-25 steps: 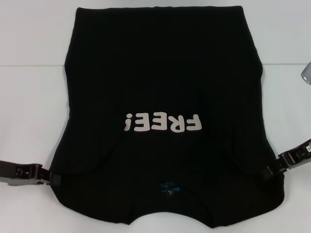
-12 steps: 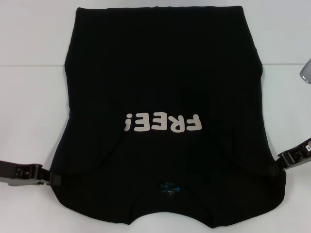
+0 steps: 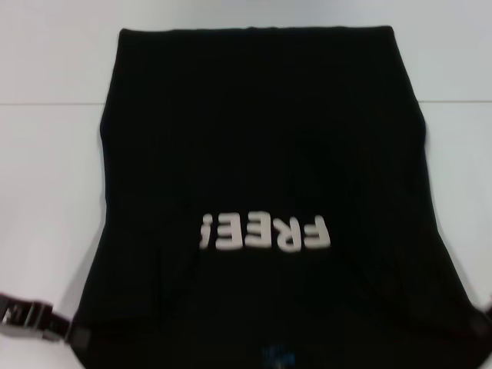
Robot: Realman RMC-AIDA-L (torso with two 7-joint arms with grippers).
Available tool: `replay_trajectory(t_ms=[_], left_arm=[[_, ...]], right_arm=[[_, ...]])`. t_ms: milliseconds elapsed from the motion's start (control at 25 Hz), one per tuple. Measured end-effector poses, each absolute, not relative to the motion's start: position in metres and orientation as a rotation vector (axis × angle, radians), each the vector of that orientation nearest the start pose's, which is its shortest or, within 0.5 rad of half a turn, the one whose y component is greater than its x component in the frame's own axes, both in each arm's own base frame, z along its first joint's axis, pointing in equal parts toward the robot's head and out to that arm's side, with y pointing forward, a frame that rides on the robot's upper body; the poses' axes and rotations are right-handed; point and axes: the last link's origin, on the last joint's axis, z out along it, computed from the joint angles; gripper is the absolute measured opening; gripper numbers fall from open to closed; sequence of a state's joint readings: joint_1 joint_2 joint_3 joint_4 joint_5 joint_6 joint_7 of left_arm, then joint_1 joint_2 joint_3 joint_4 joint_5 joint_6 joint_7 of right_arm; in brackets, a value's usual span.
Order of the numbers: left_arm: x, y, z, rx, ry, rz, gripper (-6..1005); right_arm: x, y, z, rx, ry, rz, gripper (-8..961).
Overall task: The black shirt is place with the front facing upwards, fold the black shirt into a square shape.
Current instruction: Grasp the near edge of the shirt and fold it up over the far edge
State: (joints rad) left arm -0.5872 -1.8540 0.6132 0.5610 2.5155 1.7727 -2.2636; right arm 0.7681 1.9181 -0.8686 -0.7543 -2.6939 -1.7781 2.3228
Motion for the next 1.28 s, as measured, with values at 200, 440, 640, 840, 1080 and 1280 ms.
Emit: replay_trajectory(t_ms=[200,440,640,840,1080,1280], left_arm=[[-0.315,0.274,0.067,-2.675,-2.041,-0.007,41],[-0.309,0.278,0.066,-2.685,-2.036,-0.051,40],[-0.303,0.312,0.076,-2.493,-2.045,-0.208,39],[-0.31,0.355,0.096,-2.193,-1.967,-0.452,39],[-0.326,0.382,0.101,-1.915,-1.859,-0.674,40],[-0.328,0.393,0.083,-1.83,-1.769,-0.745,40]], right_arm=[[0.289,0.311,0.058,-2.766,1.562,-0.715,20],[0.296,0.313,0.057,-2.741,1.612,-0.567,20],[0.293,0.34,0.081,-2.568,1.685,-0.138,21],[0.292,0.372,0.099,-2.349,1.661,0.257,21],[0.3,0.398,0.096,-2.123,1.585,0.648,21],[0.309,0.408,0.078,-1.981,1.526,0.747,21]])
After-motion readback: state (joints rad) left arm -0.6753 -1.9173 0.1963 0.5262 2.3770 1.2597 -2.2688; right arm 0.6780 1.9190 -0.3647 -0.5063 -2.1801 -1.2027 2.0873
